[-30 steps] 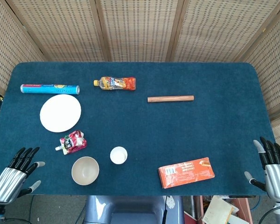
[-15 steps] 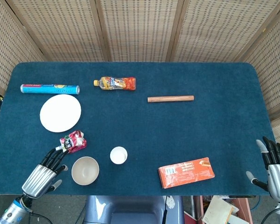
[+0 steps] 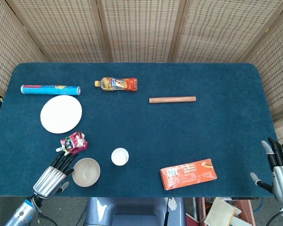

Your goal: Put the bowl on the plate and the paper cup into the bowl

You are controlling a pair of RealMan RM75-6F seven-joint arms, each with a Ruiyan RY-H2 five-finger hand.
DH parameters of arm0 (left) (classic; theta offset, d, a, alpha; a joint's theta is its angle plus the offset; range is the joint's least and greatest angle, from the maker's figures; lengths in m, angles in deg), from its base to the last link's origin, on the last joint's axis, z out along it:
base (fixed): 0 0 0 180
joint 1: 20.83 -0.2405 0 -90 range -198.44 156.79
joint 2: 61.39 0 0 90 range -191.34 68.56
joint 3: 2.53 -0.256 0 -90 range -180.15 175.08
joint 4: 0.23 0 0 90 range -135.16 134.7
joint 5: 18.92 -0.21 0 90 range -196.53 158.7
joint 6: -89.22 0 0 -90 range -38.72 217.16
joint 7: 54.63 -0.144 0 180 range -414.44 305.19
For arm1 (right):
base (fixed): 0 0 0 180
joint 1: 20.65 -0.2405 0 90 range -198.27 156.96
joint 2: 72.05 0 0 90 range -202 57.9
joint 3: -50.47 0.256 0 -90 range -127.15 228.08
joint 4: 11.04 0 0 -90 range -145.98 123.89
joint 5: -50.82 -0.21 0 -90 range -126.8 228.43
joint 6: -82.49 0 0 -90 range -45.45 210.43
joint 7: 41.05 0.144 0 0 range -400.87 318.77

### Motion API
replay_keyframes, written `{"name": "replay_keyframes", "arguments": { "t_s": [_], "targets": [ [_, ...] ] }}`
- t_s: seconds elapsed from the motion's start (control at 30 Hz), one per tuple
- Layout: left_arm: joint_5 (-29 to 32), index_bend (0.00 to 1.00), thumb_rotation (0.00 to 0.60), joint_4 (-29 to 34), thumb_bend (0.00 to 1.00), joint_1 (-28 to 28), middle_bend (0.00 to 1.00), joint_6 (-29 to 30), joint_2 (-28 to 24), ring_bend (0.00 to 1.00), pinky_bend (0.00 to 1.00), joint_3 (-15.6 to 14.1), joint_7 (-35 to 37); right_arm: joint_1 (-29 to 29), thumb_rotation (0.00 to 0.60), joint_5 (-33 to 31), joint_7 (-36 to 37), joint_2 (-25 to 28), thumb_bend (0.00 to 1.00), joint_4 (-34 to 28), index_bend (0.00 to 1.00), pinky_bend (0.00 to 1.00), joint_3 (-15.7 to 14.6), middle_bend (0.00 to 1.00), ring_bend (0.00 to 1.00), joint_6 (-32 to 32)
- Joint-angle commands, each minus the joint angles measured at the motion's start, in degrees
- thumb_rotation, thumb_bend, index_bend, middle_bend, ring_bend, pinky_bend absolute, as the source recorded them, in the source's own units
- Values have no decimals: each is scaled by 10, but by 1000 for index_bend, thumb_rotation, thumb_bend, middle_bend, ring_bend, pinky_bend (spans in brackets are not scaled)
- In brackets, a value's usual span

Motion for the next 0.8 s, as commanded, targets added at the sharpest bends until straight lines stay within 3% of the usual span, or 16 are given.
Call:
{"name": "replay_keyframes", "arguments": {
  "t_s": [0.03,0.8],
  "targets": [
    [3,450,600,-4,265,4,0,-5,6,0,0,1,-4,0,600,0,0,0,169,0,0,0,0,0,0,0],
    [1,658,600,-50,319,20,0,5,60,0,0,7,-37,2,600,3,7,2,169,0,0,0,0,0,0,-3]
  ]
}}
